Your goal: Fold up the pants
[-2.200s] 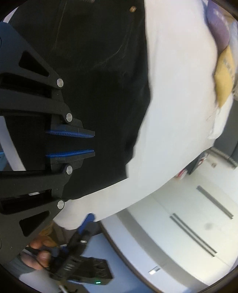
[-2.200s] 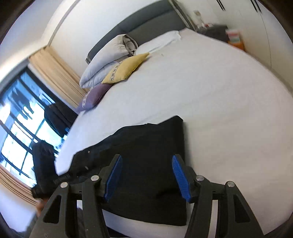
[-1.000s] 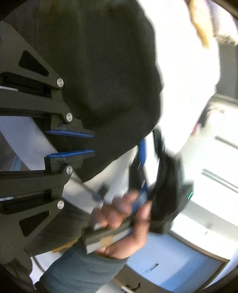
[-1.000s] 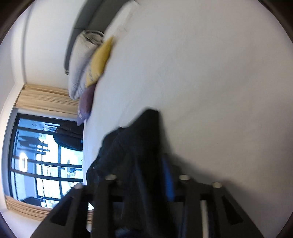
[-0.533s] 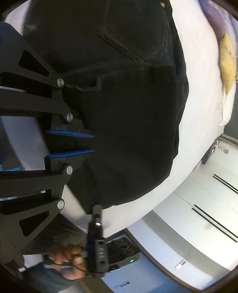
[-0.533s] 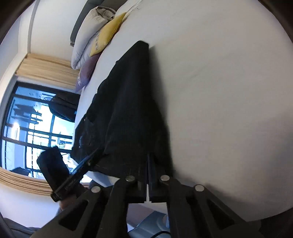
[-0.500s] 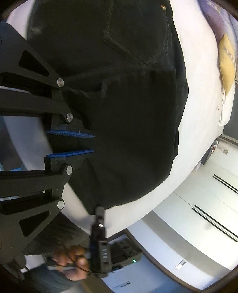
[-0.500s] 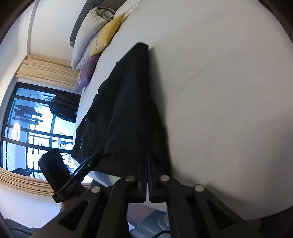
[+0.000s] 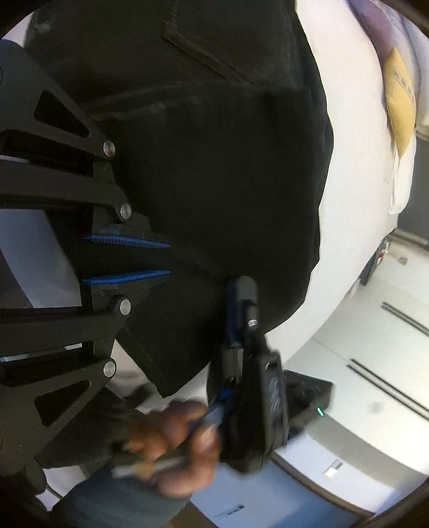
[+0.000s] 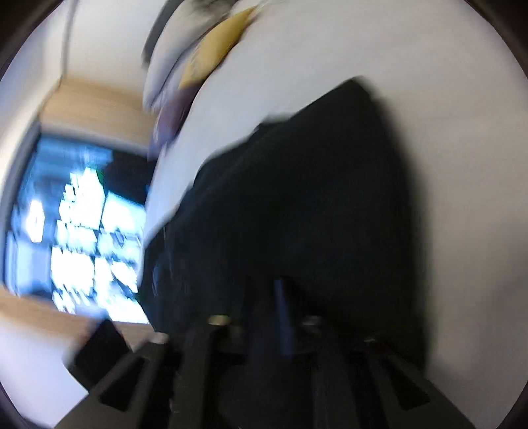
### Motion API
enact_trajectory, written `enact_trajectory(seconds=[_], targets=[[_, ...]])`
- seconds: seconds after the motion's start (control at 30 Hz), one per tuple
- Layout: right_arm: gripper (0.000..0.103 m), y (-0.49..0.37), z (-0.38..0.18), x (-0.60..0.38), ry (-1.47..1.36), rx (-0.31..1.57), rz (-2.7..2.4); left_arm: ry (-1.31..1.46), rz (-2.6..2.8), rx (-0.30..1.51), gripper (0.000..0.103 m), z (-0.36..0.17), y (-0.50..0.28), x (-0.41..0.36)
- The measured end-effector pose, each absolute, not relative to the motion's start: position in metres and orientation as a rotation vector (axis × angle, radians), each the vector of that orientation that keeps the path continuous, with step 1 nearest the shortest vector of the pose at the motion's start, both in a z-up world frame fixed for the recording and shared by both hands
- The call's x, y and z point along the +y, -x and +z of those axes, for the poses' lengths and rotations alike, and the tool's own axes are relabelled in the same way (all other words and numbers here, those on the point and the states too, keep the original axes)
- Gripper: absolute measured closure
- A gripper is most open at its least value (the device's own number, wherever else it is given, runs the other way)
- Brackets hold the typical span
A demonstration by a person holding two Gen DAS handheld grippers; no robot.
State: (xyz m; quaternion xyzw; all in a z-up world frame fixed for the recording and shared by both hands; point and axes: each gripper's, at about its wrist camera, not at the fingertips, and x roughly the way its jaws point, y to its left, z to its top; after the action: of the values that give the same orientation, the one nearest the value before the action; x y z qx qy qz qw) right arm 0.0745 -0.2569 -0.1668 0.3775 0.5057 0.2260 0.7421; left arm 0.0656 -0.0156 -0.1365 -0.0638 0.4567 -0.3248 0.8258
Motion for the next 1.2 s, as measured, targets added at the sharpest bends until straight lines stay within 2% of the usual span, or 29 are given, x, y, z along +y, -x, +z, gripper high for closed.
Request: enact_trajectory(seconds=[0.03, 0.1, 0.17, 0.2, 0.23, 0.3, 0.33, 0.37, 0.4, 0.43, 0.5, 0.57, 0.67, 0.8, 0.87, 0.9, 0.93, 0.97, 1.0, 1.03, 1.07, 1.2], targets=[[0.103, -0.076, -0.168, -0.268, -0.839, 1.093, 0.453, 0.121, -0.676, 0.963, 0.09, -0.131, -0.063, -0.01], [0.096, -0.074, -0.157, -0.28, -0.856, 1.065, 0.419, 0.098, -0.645, 0.942, 0.09, -0.119, -0.058, 0.0], [0.071, -0.063, -0.139, -0.277, -0.829, 1.026, 0.479, 0.105, -0.625, 0.913, 0.089, -0.113, -0.055, 0.006], [0.064, -0.055, -0.131, -0.272, -0.832, 1.006, 0.534, 0.106, -0.604, 0.908, 0.089, -0.113, -0.056, 0.01], [0.054, -0.047, -0.127, -0.265, -0.842, 0.993, 0.582, 0.096, -0.562, 0.923, 0.089, -0.113, -0.055, 0.021], [0.045, -0.03, -0.134, -0.252, -0.871, 1.003, 0.669, 0.122, -0.54, 0.96, 0.089, -0.117, -0.059, 0.038], [0.044, -0.022, -0.144, -0.245, -0.869, 1.036, 0.688, 0.139, -0.541, 0.964, 0.089, -0.117, -0.059, 0.043], [0.061, -0.015, -0.159, -0.24, -0.839, 1.077, 0.66, 0.135, -0.532, 0.966, 0.089, -0.114, -0.058, 0.044], [0.073, -0.005, -0.165, -0.242, -0.811, 1.063, 0.629, 0.133, -0.52, 0.971, 0.089, -0.112, -0.059, 0.043], [0.079, 0.003, -0.166, -0.245, -0.795, 1.046, 0.596, 0.139, -0.508, 0.978, 0.089, -0.109, -0.06, 0.044], [0.074, 0.008, -0.159, -0.253, -0.863, 1.067, 0.576, 0.146, -0.468, 0.985, 0.089, -0.098, -0.059, 0.051], [0.055, 0.008, -0.138, -0.246, -0.821, 1.021, 0.578, 0.14, -0.419, 0.978, 0.089, -0.094, -0.069, 0.05], [0.049, -0.006, -0.11, -0.23, -0.821, 0.95, 0.645, 0.126, -0.351, 0.975, 0.089, -0.077, -0.069, 0.065], [0.041, -0.033, -0.111, -0.195, -0.835, 0.937, 0.7, 0.144, -0.293, 0.971, 0.088, -0.057, -0.065, 0.087], [0.032, -0.046, -0.138, -0.189, -0.839, 1.002, 0.617, 0.144, -0.264, 0.962, 0.08, -0.051, -0.061, 0.101], [0.04, -0.047, -0.15, -0.192, -0.829, 1.045, 0.561, 0.147, -0.247, 0.958, 0.064, -0.049, -0.059, 0.109], [0.06, -0.043, -0.159, -0.191, -0.806, 1.071, 0.502, 0.154, -0.234, 0.956, 0.039, -0.049, -0.059, 0.117], [0.057, -0.038, -0.154, -0.191, -0.776, 1.055, 0.467, 0.163, -0.224, 0.949, 0.031, -0.047, -0.058, 0.124], [0.052, -0.033, -0.149, -0.189, -0.771, 1.056, 0.468, 0.171, -0.211, 0.937, 0.028, -0.044, -0.055, 0.134], [0.042, -0.03, -0.143, -0.186, -0.77, 1.062, 0.469, 0.172, -0.196, 0.935, 0.028, -0.045, -0.055, 0.139], [0.037, -0.026, -0.135, -0.183, -0.774, 1.052, 0.481, 0.172, -0.179, 0.937, 0.028, -0.045, -0.054, 0.147], [0.034, -0.019, -0.112, -0.176, -0.756, 0.974, 0.541, 0.183, -0.081, 0.936, 0.028, -0.043, -0.052, 0.182]])
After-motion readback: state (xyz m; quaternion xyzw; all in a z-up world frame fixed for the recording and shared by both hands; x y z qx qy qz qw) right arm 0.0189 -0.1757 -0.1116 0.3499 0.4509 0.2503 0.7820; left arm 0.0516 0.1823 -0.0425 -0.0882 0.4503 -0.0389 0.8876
